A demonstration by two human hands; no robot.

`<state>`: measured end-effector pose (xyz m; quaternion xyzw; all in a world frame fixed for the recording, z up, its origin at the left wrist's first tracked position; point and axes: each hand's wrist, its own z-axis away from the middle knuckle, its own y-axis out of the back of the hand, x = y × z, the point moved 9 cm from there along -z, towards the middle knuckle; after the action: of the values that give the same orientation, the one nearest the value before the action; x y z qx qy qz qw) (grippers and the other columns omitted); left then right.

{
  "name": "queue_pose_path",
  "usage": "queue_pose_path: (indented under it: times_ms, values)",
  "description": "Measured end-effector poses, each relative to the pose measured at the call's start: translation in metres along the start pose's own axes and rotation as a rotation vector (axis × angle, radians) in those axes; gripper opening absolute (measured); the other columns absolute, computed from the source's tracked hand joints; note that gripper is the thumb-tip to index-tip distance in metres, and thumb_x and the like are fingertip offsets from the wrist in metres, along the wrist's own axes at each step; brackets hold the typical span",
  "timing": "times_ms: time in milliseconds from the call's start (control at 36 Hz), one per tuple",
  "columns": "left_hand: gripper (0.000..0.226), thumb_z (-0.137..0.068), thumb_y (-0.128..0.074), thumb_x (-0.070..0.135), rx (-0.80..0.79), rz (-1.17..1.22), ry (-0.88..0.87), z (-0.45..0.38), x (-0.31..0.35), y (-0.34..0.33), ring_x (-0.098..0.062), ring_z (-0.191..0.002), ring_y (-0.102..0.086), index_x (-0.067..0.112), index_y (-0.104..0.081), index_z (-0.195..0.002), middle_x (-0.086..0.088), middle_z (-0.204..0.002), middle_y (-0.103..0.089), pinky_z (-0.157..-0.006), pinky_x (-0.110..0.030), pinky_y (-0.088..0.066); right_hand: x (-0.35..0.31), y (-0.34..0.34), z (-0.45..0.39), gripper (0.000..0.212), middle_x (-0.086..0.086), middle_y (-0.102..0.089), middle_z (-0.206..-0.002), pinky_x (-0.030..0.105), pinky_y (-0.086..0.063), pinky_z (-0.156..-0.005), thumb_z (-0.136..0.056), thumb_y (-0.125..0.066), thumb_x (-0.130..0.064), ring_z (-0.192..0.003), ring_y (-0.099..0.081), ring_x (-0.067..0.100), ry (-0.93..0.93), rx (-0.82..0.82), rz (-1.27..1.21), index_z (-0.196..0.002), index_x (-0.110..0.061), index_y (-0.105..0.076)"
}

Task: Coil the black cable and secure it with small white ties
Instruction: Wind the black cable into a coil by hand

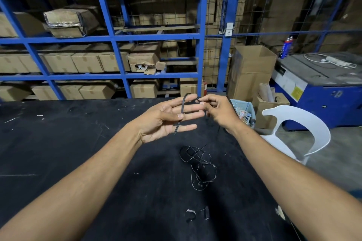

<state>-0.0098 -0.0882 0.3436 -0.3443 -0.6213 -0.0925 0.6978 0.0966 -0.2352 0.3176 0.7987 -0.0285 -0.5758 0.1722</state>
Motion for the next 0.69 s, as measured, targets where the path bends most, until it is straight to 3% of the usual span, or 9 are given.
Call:
queue_pose_path:
  times_ms: [139,250,333,500,583,694]
  values:
    - [0.062,-0.102,-0.035,-0.015,0.014,0.002,-0.034,-0.004,0.005,-0.002,-0.033,-0.147,-0.047,0.009,-0.034,-0.160,-0.019,-0.159,-0.048,-0.118,-0.055,-0.040,0.005,-0.009,0.005,0.023,0.002,-0.072,-0.072,0.031,-0.045,-0.060,-0.103,-0.062,-0.013,-0.059,-0.054,0.014,-0.016,-0.041,-0.006,-0.092,-0.027,-0.077]
    - [0.068,-0.100,-0.038,-0.014,0.064,0.079,-0.085,-0.008,0.016,0.003,-0.031,-0.144,-0.052,0.012,-0.028,-0.162,-0.019,-0.155,-0.052,-0.108,-0.062,-0.048,0.013,-0.025,0.016,0.018,0.002,-0.073,-0.071,0.033,-0.045,-0.058,-0.104,-0.062,-0.018,-0.064,-0.056,0.020,-0.069,-0.088,-0.055,-0.105,-0.023,-0.079]
    - [0.073,-0.099,-0.039,-0.015,0.137,0.078,-0.128,-0.010,0.027,0.014,-0.031,-0.144,-0.052,0.015,-0.022,-0.164,-0.019,-0.154,-0.053,-0.105,-0.068,-0.047,0.021,-0.038,0.025,0.023,0.003,-0.073,-0.070,0.024,-0.048,-0.058,-0.106,-0.058,-0.017,-0.058,-0.058,0.006,-0.115,-0.115,-0.103,-0.122,-0.018,-0.076]
    - [0.078,-0.103,-0.037,-0.012,0.248,-0.001,-0.180,-0.012,0.043,0.028,-0.036,-0.141,-0.054,0.031,-0.016,-0.165,-0.017,-0.152,-0.056,-0.099,-0.078,-0.044,0.020,-0.063,0.046,0.023,0.004,-0.073,-0.072,0.020,-0.047,-0.058,-0.108,-0.054,-0.017,-0.052,-0.051,0.011,-0.146,-0.185,-0.190,-0.114,-0.029,-0.072]
    - [0.081,-0.105,-0.038,-0.008,0.259,-0.056,-0.184,-0.012,0.050,0.029,-0.040,-0.140,-0.054,0.040,-0.011,-0.164,-0.020,-0.151,-0.056,-0.100,-0.080,-0.041,0.013,-0.073,0.052,0.027,0.007,-0.072,-0.075,0.019,-0.048,-0.060,-0.109,-0.051,-0.018,-0.055,-0.051,0.014,-0.152,-0.225,-0.184,-0.128,-0.019,-0.070]
    - [0.090,-0.101,-0.051,-0.001,0.314,-0.217,-0.174,-0.009,0.060,0.033,-0.036,-0.138,-0.057,0.046,-0.004,-0.163,-0.018,-0.149,-0.059,-0.107,-0.082,-0.032,0.005,-0.078,0.059,0.030,0.007,-0.072,-0.077,0.023,-0.052,-0.063,-0.110,-0.051,-0.019,-0.056,-0.054,0.013,-0.143,-0.254,-0.163,-0.133,-0.013,-0.069]
